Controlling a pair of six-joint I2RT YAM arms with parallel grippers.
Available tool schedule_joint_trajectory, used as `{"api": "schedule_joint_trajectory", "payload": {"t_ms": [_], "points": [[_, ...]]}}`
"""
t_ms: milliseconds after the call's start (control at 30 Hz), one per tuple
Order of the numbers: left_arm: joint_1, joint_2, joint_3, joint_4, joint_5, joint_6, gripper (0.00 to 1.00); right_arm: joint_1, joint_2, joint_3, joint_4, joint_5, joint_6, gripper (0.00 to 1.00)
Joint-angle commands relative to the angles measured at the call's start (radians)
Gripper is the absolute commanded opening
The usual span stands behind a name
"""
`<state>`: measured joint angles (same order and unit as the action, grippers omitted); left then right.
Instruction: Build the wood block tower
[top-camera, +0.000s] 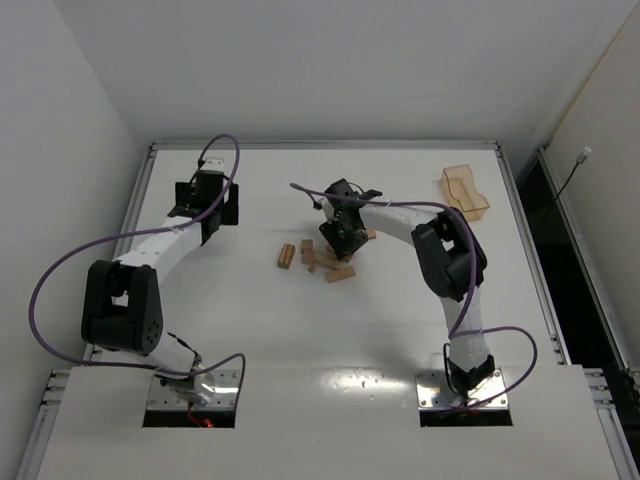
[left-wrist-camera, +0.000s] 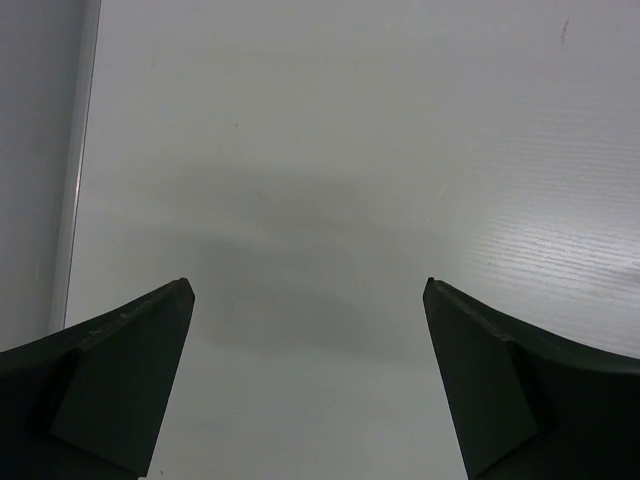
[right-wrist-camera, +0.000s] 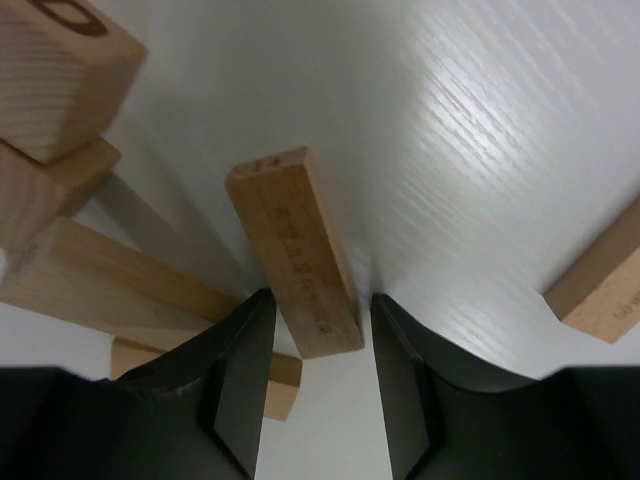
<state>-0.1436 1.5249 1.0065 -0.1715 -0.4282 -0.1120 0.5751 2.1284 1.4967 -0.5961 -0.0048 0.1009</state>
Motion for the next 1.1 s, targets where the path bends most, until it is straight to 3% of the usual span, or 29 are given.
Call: {"api": "schedule_joint_trajectory", "payload": {"t_ms": [0,100,300,400,433,733,867,1067], "points": [[-0.004,0.007,0.032,0.030,0.000,0.009,0.99,-0.006,-0.039,-0.032,0.058,-0.027,-0.101,0.40],[-0.004,0.017,0.032,0.030,0.000,0.009,0.99,-0.017,-0.030,-0.032,0.068,-0.072,-0.127,0.42],[-0.004,0.017,0.032,0.030,0.000,0.009,0.99,-0.026,-0.019,-0.061,0.104,-0.081,-0.147,0.33],[-0.004,0.017,0.032,0.030,0.000,0.009,0.99,-0.026,-0.010,-0.043,0.095,-0.081,-0.156,0.18],[-0.004,0.017,0.041,0.030,0.000,0.009,0.99,-0.026,-0.010,-0.043,0.084,-0.081,-0.156,0.00],[-0.004,0.007,0.030,0.043,-0.020,-0.024,0.99,-0.096,-0.182,0.013,0.030,0.056,0.051,0.00],[-0.004,0.007,0.040,0.027,-0.032,-0.048,0.99,-0.133,-0.182,0.123,-0.056,0.100,0.127,0.00],[-0.004,0.007,0.040,0.018,-0.032,-0.058,0.99,-0.164,-0.145,0.137,-0.051,0.097,0.128,0.00]]}}
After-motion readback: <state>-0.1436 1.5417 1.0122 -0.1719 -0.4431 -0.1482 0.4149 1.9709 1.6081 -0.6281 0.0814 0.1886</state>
